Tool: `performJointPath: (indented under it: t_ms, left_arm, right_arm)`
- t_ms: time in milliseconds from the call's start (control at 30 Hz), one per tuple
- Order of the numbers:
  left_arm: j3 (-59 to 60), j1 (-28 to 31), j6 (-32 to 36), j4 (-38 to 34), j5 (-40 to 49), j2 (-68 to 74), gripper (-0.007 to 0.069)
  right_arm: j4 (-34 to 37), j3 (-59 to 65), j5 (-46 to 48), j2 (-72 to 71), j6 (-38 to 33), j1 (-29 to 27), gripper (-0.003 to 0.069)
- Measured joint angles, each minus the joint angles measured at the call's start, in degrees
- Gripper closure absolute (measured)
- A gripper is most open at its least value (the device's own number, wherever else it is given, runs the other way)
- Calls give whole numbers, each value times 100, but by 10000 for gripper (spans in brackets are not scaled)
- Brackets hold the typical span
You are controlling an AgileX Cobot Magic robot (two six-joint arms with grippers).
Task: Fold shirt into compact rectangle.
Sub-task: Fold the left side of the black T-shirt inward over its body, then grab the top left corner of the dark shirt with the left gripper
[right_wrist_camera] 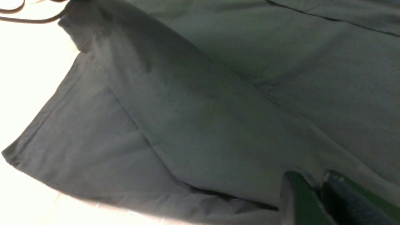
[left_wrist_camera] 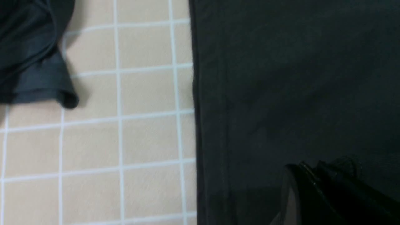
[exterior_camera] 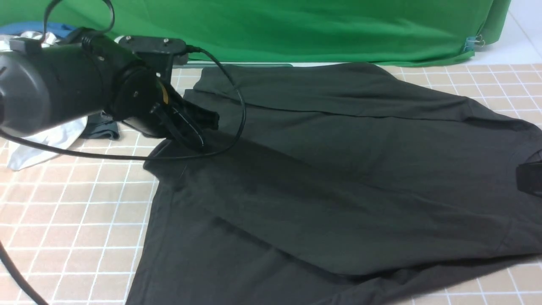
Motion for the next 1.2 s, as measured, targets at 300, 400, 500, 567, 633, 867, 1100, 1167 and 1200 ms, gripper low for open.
performJointPath:
  t_ms: [300,400,500,567,633,867,1100,1167,1200]
  left_arm:
    - [-9,0,-562,731,-105,-7,346]
    - [-151,0,-991,334,473,-75,315]
    - [-265,-91,-418,-980,965,-239,366]
    - [-265,-306,190,-1818,1225,-296,452]
    - [-234,-789,618,-2531,1348,-296,554]
    - [-53,-2543,284,-3100,1154,72,612]
    - [-53,-3511,96,-3126,395,772,531]
    - [-53,-3595,89,-3126,196,946,471]
    - [-53,-3613,89,-3126,143,1004,451]
  right_arm:
    - [-17,0,15,0,6,0,515]
    - [-123,0,90,0,25,0,515]
    - [-429,0,113,0,217,0,515]
    - [-670,0,113,16,367,0,515]
    - [-946,0,120,60,513,0,515]
    - [-1193,6,204,110,651,0,515]
    - [-1136,6,203,110,700,0,515]
    - [-1096,6,210,110,712,0,515]
    - [-1081,6,210,110,718,0,515]
